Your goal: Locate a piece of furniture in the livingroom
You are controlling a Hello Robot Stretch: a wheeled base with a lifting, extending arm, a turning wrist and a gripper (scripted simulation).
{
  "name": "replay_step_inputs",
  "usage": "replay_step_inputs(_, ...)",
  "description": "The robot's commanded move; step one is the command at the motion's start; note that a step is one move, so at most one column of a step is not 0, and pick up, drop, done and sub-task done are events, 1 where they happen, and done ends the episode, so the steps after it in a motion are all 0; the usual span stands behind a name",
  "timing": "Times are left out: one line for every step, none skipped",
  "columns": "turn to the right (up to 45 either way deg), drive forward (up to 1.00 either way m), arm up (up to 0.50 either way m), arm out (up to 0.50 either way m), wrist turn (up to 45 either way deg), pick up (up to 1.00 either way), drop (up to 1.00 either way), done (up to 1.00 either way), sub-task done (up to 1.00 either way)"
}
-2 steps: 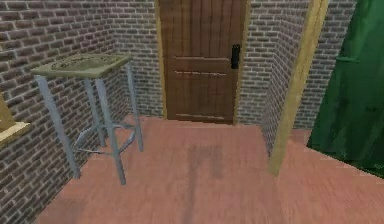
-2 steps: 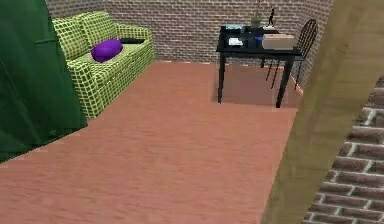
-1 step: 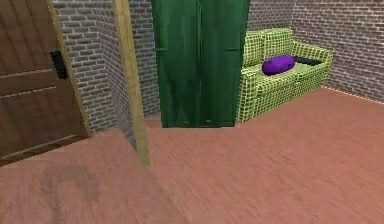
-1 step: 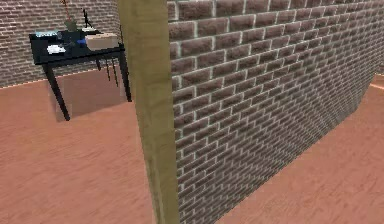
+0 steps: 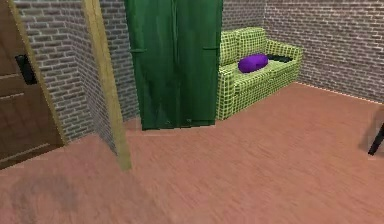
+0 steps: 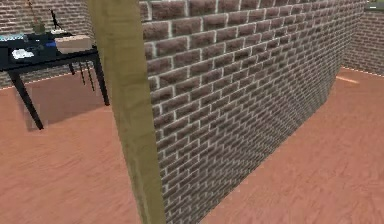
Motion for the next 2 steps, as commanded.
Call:
replay_step_inputs(0.0, 0.45, 0.0, 0.0, 0.0, 0.0, 0.0, 0.0, 0.0)
replay_step_inputs(12.0, 0.0, 0.0, 0.0, 0.0, 0.0, 0.0, 0.0, 0.0)
